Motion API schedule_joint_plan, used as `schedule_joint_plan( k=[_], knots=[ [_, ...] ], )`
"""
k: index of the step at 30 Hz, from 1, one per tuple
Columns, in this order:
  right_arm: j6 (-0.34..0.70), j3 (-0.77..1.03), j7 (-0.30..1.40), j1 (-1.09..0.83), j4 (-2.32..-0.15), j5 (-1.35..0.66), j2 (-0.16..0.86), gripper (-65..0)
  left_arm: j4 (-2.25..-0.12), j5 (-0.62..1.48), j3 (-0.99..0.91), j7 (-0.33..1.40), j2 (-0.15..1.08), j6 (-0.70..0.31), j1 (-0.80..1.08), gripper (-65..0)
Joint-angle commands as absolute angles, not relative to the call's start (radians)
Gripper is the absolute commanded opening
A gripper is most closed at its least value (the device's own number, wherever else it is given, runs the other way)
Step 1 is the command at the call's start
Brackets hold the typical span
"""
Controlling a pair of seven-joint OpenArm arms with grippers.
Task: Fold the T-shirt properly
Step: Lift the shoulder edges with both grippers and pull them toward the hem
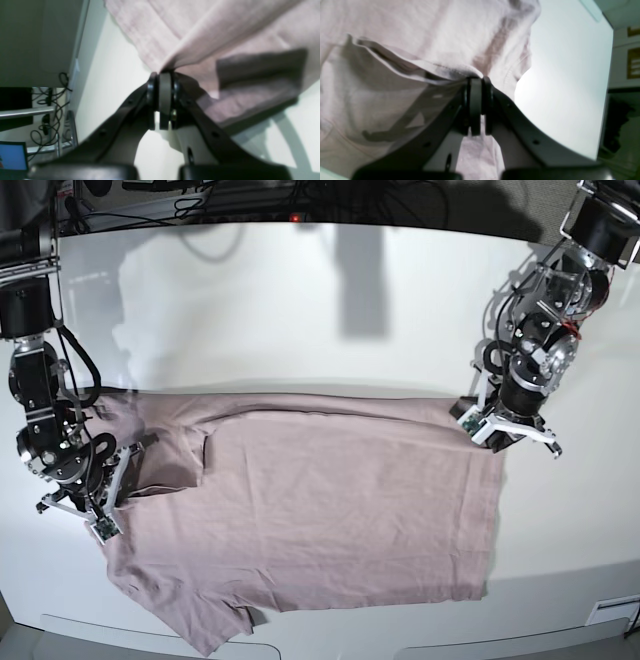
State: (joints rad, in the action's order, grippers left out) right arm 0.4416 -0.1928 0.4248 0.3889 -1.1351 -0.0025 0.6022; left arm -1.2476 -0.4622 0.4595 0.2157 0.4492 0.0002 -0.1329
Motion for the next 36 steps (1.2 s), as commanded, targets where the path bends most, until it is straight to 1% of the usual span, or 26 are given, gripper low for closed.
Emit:
schedule_joint_plan(
  k=[1,7,18,21,27,33,36],
  knots=[
    [0.43,-0.185,0.402,0.433,-1.136,0.009,0.612,-65.0,-1.255,-0.471,0.453,0.204,0.461,0.023,-0.16,-65.0],
    [0.434,-0.185,0.381,0.487,-1.071,0.049,0.581,-65.0,-1.253,-0.47,0.453,0.204,0.461,0.027,-0.175,-65.0],
    [0.43,-0.185,0.387,0.499,-1.071,0.064,0.574,-65.0,-1.253,-0.47,0.453,0.208,0.466,0.027,-0.216,-65.0],
    [0.387,-0.185,0.387,0.498,-1.071,0.083,0.576,-65.0,-1.253,-0.469,0.453,0.209,0.466,0.027,-0.222,-65.0],
    [0.386,-0.185,0.39,0.498,-1.071,0.083,0.577,-65.0,-1.251,-0.422,0.453,0.212,0.466,0.027,-0.219,-65.0],
    [0.348,-0.185,0.389,0.498,-1.071,0.084,0.576,-65.0,-1.251,-0.414,0.453,0.211,0.466,0.027,-0.219,-65.0],
    [0.303,-0.185,0.389,0.496,-1.071,0.099,0.575,-65.0,-1.251,-0.414,0.453,0.207,0.466,0.027,-0.219,-65.0]
  ],
)
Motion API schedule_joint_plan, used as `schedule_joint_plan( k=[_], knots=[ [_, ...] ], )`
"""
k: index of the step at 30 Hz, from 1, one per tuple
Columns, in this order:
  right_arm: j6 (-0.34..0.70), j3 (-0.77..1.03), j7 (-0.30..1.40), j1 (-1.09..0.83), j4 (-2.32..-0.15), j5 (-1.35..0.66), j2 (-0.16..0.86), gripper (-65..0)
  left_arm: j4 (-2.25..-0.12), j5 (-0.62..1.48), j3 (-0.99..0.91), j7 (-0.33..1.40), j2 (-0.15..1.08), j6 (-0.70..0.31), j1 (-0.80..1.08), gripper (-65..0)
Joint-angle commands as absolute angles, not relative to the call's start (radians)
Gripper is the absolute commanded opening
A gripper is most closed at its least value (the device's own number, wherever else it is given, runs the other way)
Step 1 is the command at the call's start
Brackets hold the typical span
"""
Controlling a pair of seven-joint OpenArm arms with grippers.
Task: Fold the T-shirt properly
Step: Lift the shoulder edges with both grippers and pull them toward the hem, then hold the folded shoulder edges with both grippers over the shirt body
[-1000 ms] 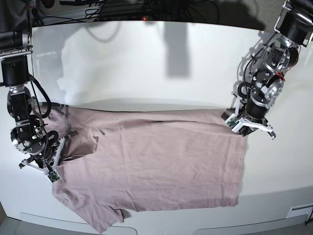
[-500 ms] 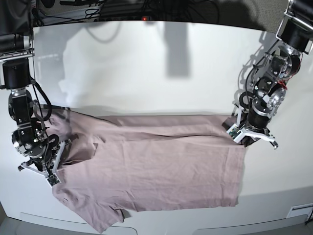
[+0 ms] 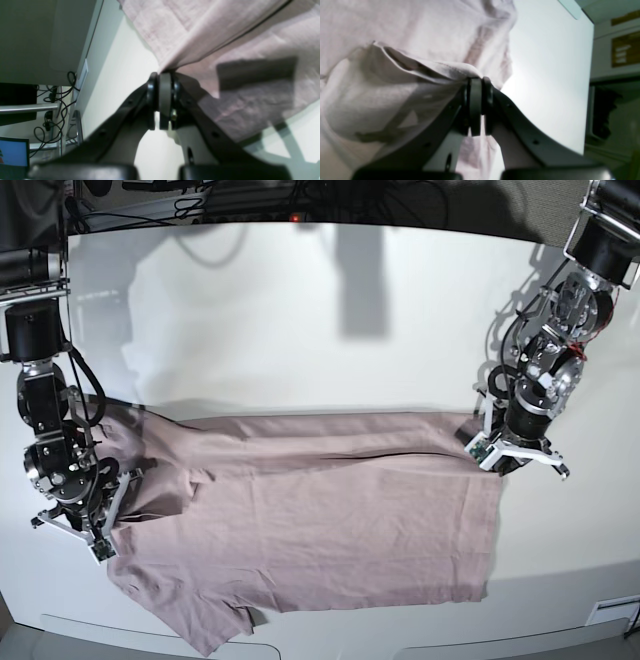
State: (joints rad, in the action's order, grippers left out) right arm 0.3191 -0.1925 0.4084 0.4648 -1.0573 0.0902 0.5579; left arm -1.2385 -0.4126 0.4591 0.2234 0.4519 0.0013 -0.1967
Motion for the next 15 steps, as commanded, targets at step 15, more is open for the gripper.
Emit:
schedule_joint_plan(
  k=[15],
  knots=[
    [0.247,-0.185,0.376,0.496,-1.046,0.105,0.562,-65.0,-1.251,-0.355,0.453,0.207,0.466,0.027,-0.219,-65.0]
  ],
)
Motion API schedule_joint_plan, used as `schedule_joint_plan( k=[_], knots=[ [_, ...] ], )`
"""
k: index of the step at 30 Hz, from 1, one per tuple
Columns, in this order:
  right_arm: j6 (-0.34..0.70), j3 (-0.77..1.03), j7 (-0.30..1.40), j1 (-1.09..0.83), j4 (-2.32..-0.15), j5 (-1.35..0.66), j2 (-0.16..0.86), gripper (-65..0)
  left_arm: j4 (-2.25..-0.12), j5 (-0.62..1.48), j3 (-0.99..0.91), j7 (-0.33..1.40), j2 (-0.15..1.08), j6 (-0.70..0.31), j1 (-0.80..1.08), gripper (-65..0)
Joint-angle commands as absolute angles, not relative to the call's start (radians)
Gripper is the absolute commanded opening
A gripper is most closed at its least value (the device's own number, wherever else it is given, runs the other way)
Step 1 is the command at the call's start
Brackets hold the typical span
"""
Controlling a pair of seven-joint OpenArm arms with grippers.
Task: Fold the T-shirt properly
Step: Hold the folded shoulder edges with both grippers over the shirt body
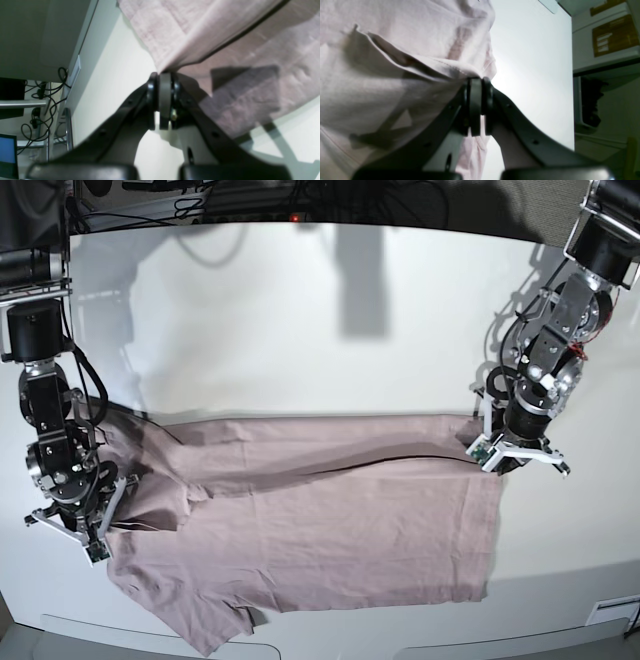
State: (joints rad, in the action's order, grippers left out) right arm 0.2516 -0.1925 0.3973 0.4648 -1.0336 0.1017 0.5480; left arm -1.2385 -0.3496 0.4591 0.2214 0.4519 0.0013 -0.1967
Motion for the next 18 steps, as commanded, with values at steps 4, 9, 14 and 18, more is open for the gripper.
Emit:
schedule_joint_plan(
  k=[4,9,14,18],
  knots=[
    [0.262,-0.185,0.363,0.496,-0.995,0.105,0.557,-65.0,-1.251,-0.355,0.453,0.204,0.466,0.027,-0.219,-65.0],
    [0.262,-0.185,0.355,0.496,-0.935,0.105,0.557,-65.0,-1.251,-0.354,0.453,0.184,0.466,0.027,-0.219,-65.0],
    [0.262,-0.185,0.335,0.496,-0.929,0.105,0.557,-65.0,-1.249,-0.345,0.453,0.169,0.466,0.027,-0.219,-65.0],
    [0.262,-0.185,0.32,0.496,-0.929,0.105,0.557,-65.0,-1.247,-0.309,0.453,0.169,0.466,0.027,-0.219,-65.0]
  ],
)
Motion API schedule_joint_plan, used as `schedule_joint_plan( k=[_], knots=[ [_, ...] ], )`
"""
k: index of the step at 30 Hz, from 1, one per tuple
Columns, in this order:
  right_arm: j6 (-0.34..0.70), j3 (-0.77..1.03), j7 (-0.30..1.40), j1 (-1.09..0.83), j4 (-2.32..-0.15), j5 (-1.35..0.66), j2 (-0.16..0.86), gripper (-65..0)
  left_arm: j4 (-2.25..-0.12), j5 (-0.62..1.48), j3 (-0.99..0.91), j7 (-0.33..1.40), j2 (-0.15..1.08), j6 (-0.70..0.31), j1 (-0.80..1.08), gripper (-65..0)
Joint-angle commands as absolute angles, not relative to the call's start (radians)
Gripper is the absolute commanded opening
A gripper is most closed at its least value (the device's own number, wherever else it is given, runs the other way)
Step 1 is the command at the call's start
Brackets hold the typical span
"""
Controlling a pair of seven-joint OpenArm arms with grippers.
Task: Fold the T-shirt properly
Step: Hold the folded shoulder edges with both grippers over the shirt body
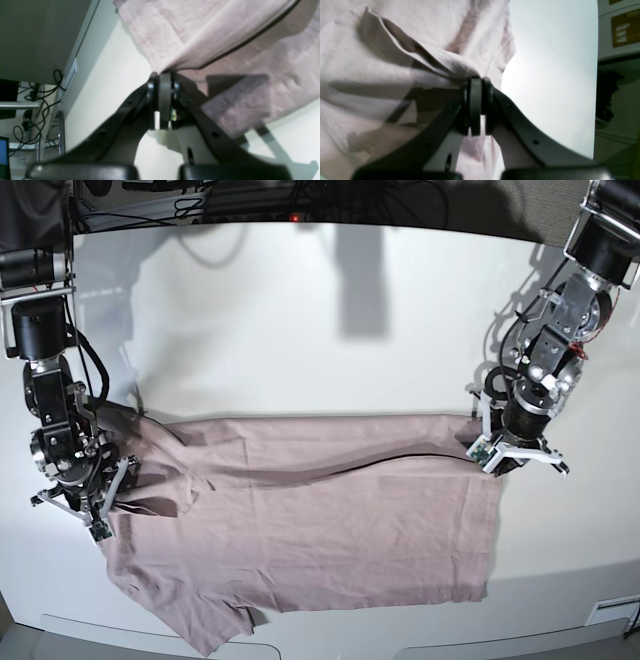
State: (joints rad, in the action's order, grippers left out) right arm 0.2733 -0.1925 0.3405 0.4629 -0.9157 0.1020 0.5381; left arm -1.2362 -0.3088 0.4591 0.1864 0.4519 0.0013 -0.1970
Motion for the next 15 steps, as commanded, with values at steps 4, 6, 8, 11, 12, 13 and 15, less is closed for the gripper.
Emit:
schedule_joint_plan(
  k=[4,6,8,11,12,13,15],
  knots=[
    [0.262,-0.185,0.321,0.496,-0.929,0.105,0.557,-65.0,-1.213,-0.311,0.453,0.139,0.466,0.027,-0.22,-65.0],
    [0.262,-0.185,0.321,0.496,-0.929,0.105,0.557,-65.0,-1.17,-0.313,0.453,0.084,0.466,0.026,-0.223,-60.5],
    [0.262,-0.185,0.322,0.496,-0.929,0.105,0.557,-65.0,-1.11,-0.313,0.453,0.018,0.465,0.027,-0.236,-52.6],
    [0.263,-0.185,0.323,0.496,-0.929,0.105,0.557,-65.0,-1.011,-0.313,0.453,-0.054,0.465,0.027,-0.273,-46.4],
    [0.263,-0.185,0.324,0.496,-0.929,0.105,0.557,-65.0,-0.986,-0.313,0.453,-0.063,0.465,0.027,-0.285,-46.3],
    [0.263,-0.185,0.324,0.496,-0.929,0.105,0.557,-65.0,-0.966,-0.313,0.453,-0.07,0.465,0.027,-0.295,-46.3],
    [0.263,-0.185,0.325,0.496,-0.929,0.105,0.557,-65.0,-0.952,-0.313,0.453,-0.074,0.466,0.027,-0.305,-46.3]
  ],
)
